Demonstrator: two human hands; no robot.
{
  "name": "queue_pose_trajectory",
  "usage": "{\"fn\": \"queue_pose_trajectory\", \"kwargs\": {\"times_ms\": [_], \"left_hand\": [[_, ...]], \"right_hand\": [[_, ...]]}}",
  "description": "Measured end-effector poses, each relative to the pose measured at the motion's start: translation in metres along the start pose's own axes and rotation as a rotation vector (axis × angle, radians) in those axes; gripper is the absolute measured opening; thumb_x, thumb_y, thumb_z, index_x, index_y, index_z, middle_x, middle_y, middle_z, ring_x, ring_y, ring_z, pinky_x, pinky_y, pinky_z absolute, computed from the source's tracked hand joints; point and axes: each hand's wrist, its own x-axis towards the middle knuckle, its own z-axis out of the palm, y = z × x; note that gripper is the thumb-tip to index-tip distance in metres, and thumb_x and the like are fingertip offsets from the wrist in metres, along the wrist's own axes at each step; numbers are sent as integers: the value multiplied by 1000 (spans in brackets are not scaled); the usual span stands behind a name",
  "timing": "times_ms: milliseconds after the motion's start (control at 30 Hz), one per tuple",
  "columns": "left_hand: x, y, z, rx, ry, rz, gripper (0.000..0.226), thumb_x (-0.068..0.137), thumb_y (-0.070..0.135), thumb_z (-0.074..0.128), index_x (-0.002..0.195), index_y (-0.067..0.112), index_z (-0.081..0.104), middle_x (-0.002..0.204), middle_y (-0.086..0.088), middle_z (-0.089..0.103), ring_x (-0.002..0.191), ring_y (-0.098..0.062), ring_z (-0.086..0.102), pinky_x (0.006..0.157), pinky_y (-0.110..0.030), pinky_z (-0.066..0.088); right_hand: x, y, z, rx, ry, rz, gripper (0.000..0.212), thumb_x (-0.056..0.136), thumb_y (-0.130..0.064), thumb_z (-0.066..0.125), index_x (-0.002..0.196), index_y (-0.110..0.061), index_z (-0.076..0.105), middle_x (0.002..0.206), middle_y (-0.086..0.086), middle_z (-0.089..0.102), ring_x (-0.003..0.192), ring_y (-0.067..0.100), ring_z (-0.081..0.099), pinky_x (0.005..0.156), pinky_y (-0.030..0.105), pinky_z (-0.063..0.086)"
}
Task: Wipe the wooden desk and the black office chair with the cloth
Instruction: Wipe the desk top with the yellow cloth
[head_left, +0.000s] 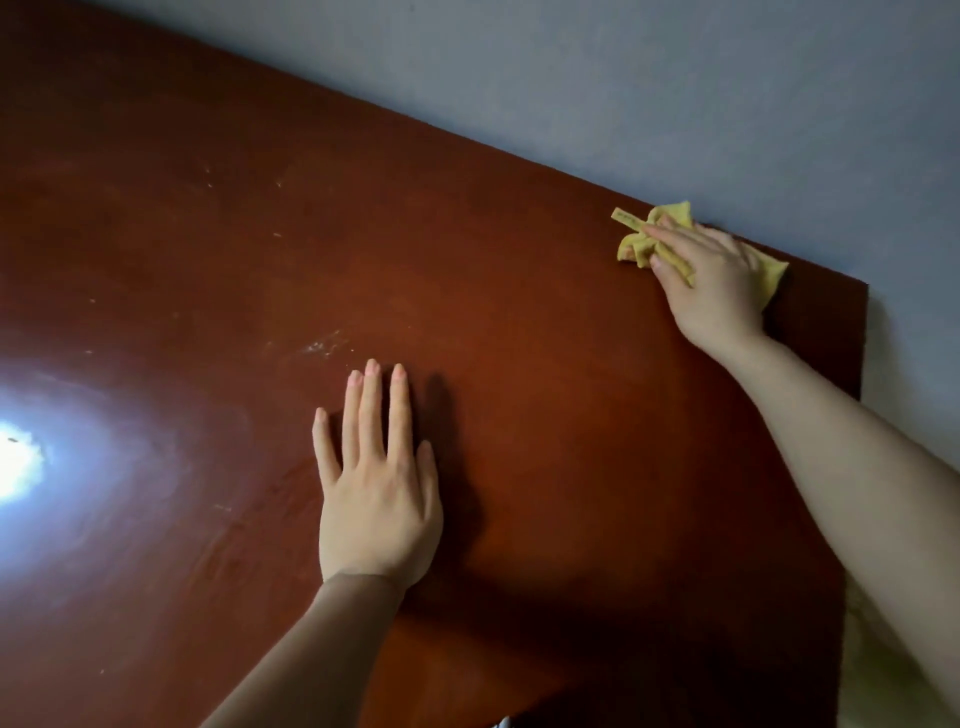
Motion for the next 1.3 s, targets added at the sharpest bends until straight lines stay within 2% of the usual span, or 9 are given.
{"fn": "queue_pose_trajectory", "kwargs": {"times_ms": [267, 500, 633, 733, 800, 967, 1067, 1200, 1300], "left_hand": [[1, 1, -1, -20, 28, -26, 63, 95, 31, 27, 151, 7, 9, 157, -14, 19, 145, -25, 11, 116, -44, 3], [-1, -1, -3, -38, 30, -31, 65, 96, 36, 26, 152, 8, 6, 158, -11, 9, 146, -23, 2, 117, -42, 0], [-1, -1, -4, -45, 28, -29, 68, 96, 39, 28, 152, 7, 6, 159, -11, 3, 147, -23, -1, 118, -41, -4], [-1, -1, -4, -47, 9, -31, 71, 95, 43, 30, 152, 7, 7, 159, -12, 3, 148, -24, -1, 118, -43, -3], [0, 0, -5, -58, -3, -29, 75, 94, 48, 31, 152, 9, 5, 160, -12, 0, 148, -24, -3, 118, -45, -2], [-3, 2, -9, -97, 2, -16, 84, 92, 59, 32, 152, 11, -3, 160, -12, -4, 148, -26, -7, 118, -49, -1], [-5, 0, -12, -180, 25, -20, 84, 91, 56, 36, 152, 12, -3, 160, -11, -3, 148, -27, -8, 118, -48, 1], [-9, -6, -16, -429, 81, -7, 79, 89, 40, 46, 152, 17, 5, 161, -6, 2, 148, -23, -4, 120, -45, 11], [-9, -9, -18, -641, 159, -46, 68, 88, 29, 48, 148, 21, 18, 158, 5, 7, 148, -16, 2, 118, -23, 8]], "right_hand": [[54, -96, 42, -40, -92, -87, 38, 97, -33, 47, 135, -37, 49, 145, -13, 44, 135, 16, 35, 108, 35, 19], [10, -170, 61, 2, -257, -464, 39, 97, -31, 49, 134, -40, 49, 141, -14, 48, 135, 14, 36, 110, 31, 15], [-30, -167, 54, 55, -320, -634, 40, 93, -32, 45, 132, -37, 53, 138, -11, 52, 133, 15, 41, 111, 35, 18], [-58, -152, 44, 84, -331, -652, 42, 91, -35, 39, 129, -33, 57, 135, -10, 55, 130, 14, 44, 111, 38, 24], [-75, -135, 36, 89, -325, -682, 40, 91, -33, 42, 127, -30, 59, 135, -9, 55, 130, 14, 45, 111, 39, 26], [-68, -89, 10, 25, -517, -870, 48, 90, -30, 42, 137, -30, 47, 143, -11, 43, 137, 8, 32, 116, 30, 17], [-41, -78, 6, -60, -537, -839, 51, 90, -32, 41, 141, -30, 39, 144, -11, 40, 137, 9, 30, 113, 29, 17], [0, -86, 15, -33, -427, -625, 47, 92, -35, 42, 139, -33, 38, 143, -10, 40, 136, 20, 35, 110, 37, 21], [25, -113, 31, -19, -272, -348, 42, 97, -30, 48, 139, -35, 43, 146, -8, 41, 139, 21, 32, 109, 40, 20]]}}
